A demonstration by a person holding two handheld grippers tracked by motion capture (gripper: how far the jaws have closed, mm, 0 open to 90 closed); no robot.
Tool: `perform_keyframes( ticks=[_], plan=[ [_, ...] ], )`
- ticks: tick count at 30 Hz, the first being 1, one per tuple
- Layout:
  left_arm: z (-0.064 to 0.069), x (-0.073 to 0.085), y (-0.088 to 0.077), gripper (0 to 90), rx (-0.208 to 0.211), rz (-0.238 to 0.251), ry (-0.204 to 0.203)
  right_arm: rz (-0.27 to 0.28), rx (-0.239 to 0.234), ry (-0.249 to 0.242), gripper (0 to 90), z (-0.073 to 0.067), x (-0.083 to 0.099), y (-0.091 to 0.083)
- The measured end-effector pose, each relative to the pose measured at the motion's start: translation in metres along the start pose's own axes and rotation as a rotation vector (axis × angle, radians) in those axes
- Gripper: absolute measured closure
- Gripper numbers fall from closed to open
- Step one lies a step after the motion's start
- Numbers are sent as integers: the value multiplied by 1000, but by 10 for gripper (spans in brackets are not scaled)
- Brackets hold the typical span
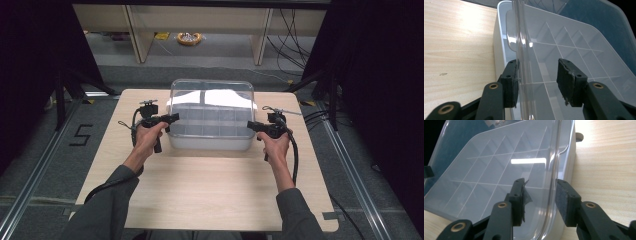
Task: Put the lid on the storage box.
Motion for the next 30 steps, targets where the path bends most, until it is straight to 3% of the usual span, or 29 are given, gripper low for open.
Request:
perform_keyframes(
  ticks=[2,4,5,7,10,15,17,20,21,24,25,26,28,30],
  plan=[
    [0,0,0,526,-2,0,0,-1,-3,-5,611,0,0,1],
    [-1,1,0,526,-6,-1,3,-14,5,46,601,-4,2,1],
    [-1,1,1,525,-9,1,4,-4,6,1,595,0,1,3],
    [-1,2,1,520,-10,-2,3,-3,18,-11,589,1,0,4],
    [-1,2,2,516,-17,1,4,-12,10,-10,583,-2,1,3],
    [0,4,3,503,-21,-6,12,-18,45,24,557,-6,2,4],
    [0,5,4,501,-24,-6,9,-19,63,-14,536,-6,1,5],
    [-1,5,4,500,-21,-5,5,-32,64,1,532,-9,1,5],
    [0,5,4,500,-21,-5,5,-16,67,-83,528,-3,-2,6],
    [0,5,4,500,-22,-6,6,-33,85,-44,517,-6,0,6],
    [0,5,4,500,-24,-7,4,-29,89,-80,509,-4,-1,7],
    [0,6,4,500,-20,-5,3,-37,94,-58,502,-6,-1,7],
    [0,6,4,500,-23,-5,0,-28,101,-100,493,-5,-2,8],
    [0,6,5,499,-23,-5,0,-38,119,-76,485,-6,-1,8]
  ],
)
Point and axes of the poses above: each handheld gripper's, and its own axes: y roughly forward along the jaws, x roughly out of its underside, z roughly to its right, the point moved 9 cm from there along y, roughly forward along the jaws, and after that the axes turned 3 degrees about -x, right-handed, at the moved point
